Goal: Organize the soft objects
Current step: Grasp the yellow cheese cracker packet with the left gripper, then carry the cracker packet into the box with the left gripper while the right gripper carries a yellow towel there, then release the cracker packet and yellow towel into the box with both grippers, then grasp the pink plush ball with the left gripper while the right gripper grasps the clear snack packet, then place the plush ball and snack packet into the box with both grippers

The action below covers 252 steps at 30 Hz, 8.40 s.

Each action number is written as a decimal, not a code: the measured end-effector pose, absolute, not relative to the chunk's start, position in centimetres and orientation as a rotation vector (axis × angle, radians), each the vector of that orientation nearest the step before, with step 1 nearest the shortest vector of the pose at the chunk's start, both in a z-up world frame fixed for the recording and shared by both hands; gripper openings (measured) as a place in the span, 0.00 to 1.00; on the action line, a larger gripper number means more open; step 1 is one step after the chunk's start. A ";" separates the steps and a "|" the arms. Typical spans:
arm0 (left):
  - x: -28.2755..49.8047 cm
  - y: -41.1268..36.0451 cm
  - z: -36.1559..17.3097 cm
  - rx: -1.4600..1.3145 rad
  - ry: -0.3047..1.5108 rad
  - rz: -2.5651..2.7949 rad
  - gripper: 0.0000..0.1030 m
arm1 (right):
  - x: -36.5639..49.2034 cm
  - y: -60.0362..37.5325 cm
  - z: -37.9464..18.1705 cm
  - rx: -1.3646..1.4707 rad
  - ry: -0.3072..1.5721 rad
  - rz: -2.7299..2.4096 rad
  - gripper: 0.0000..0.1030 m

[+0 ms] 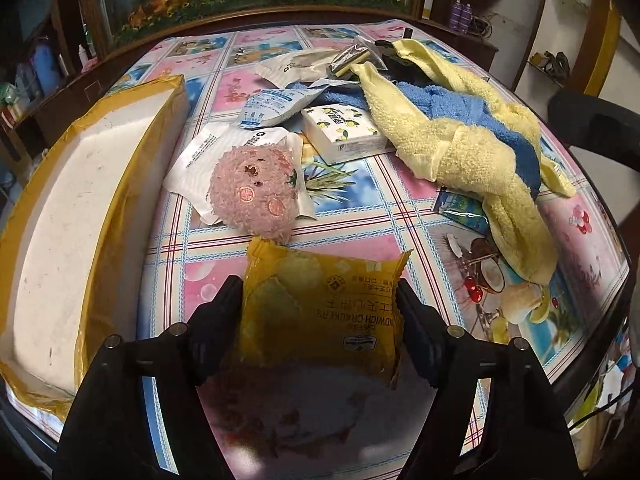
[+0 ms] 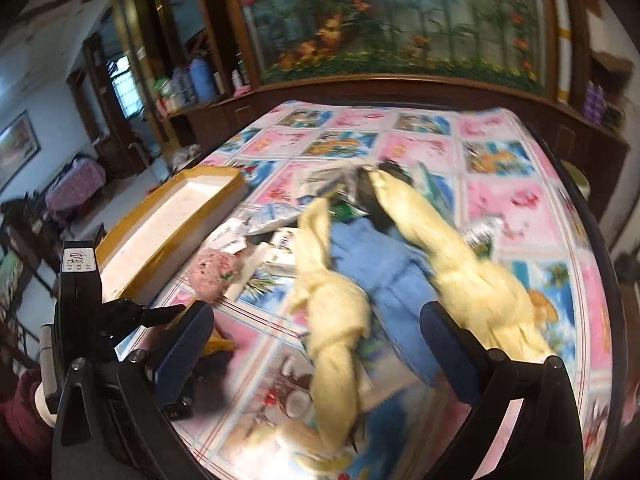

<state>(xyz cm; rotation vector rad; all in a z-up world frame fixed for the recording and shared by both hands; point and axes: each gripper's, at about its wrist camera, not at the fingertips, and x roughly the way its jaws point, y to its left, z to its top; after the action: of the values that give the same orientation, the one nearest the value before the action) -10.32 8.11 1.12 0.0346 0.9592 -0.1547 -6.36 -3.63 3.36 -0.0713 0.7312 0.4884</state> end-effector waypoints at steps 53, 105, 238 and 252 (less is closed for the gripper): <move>-13.8 25.4 13.1 -0.366 0.690 -0.164 0.62 | -4.3 2.2 4.2 0.023 0.846 0.571 0.33; 1.0 34.8 6.8 -0.884 0.859 -0.225 0.72 | 7.1 22.7 2.0 0.120 0.887 0.767 0.41; -4.6 33.7 5.4 -0.368 0.826 0.079 0.52 | 3.0 2.2 2.1 0.178 0.855 0.543 0.68; -2.4 18.4 8.6 -0.288 0.885 -0.189 0.55 | 4.2 7.2 -1.8 -0.086 0.919 0.507 0.68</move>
<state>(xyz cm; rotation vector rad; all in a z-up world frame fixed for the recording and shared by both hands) -2.42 18.42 8.62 -0.2884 0.8849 -0.1895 4.18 7.21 -1.81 -0.0859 0.9191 0.5074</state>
